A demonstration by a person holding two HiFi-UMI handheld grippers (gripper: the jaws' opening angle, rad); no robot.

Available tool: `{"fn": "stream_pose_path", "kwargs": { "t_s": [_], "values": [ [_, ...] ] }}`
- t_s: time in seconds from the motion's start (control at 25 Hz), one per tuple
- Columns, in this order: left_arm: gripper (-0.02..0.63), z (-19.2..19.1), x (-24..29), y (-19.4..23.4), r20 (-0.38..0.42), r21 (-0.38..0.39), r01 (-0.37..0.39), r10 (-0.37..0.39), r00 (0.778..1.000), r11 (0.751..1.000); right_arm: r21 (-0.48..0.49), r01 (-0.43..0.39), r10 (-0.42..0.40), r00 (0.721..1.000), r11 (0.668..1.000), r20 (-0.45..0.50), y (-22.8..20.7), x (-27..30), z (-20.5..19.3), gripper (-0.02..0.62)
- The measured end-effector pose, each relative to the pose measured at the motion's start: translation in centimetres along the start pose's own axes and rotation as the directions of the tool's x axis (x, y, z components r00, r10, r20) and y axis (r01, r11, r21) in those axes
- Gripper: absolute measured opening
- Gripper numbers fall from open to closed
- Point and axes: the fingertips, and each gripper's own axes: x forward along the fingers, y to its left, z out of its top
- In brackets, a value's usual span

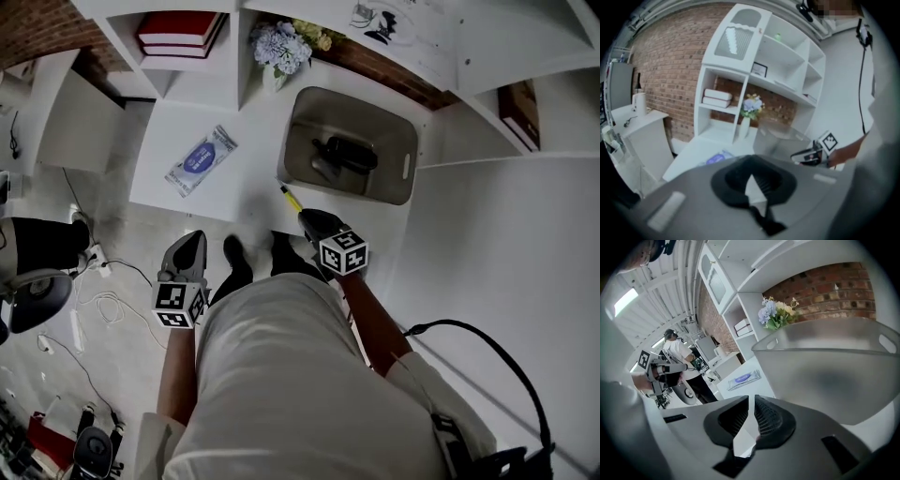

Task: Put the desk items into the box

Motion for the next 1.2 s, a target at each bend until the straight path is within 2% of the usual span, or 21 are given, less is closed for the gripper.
{"fn": "stream_pose_path", "kwargs": {
  "t_s": [0.04, 0.12, 0.32, 0.48, 0.64, 0.92, 1.2],
  "values": [
    [0.005, 0.0, 0.0, -0.1, -0.004, -0.003, -0.012, 0.012, 1.0, 1.0, 0.0, -0.005, 0.005, 1.0, 1.0, -0.018, -0.5, 0.5, -0.4, 0.014],
    [0.005, -0.3, 0.1, -0.1, -0.012, -0.013, -0.034, 0.034, 0.999, 0.999, -0.007, -0.011, 0.01, 0.998, 1.0, -0.058, -1.6, 1.5, -1.3, 0.081],
    [0.005, -1.1, 0.4, -0.4, -0.034, -0.037, -0.063, 0.062, 0.997, 0.997, -0.019, 0.014, -0.017, 0.989, 1.0, -0.149, -4.2, 4.1, -3.5, 0.092],
    [0.005, -1.5, 0.4, -0.4, -0.045, -0.059, -0.092, 0.09, 0.995, 0.994, -0.032, 0.027, -0.034, 0.966, 0.999, -0.258, -6.2, 6.2, -6.1, 0.129],
    [0.005, -2.0, 0.0, -0.2, -0.053, -0.076, -0.124, 0.12, 0.991, 0.989, -0.043, 0.069, -0.079, 0.942, 0.997, -0.327, -8.0, 7.6, -8.1, 0.129],
    [0.005, -3.6, -1.1, 0.1, -0.08, -0.111, -0.172, 0.164, 0.983, 0.979, -0.078, 0.074, -0.098, 0.918, 0.994, -0.383, -9.1, 9.1, -10.5, 0.13],
    [0.005, -4.4, -1.7, 0.3, -0.088, -0.151, -0.201, 0.189, 0.978, 0.968, -0.092, 0.121, -0.149, 0.895, 0.988, -0.421, -10.0, 10.1, -11.9, 0.127]
  ]
}}
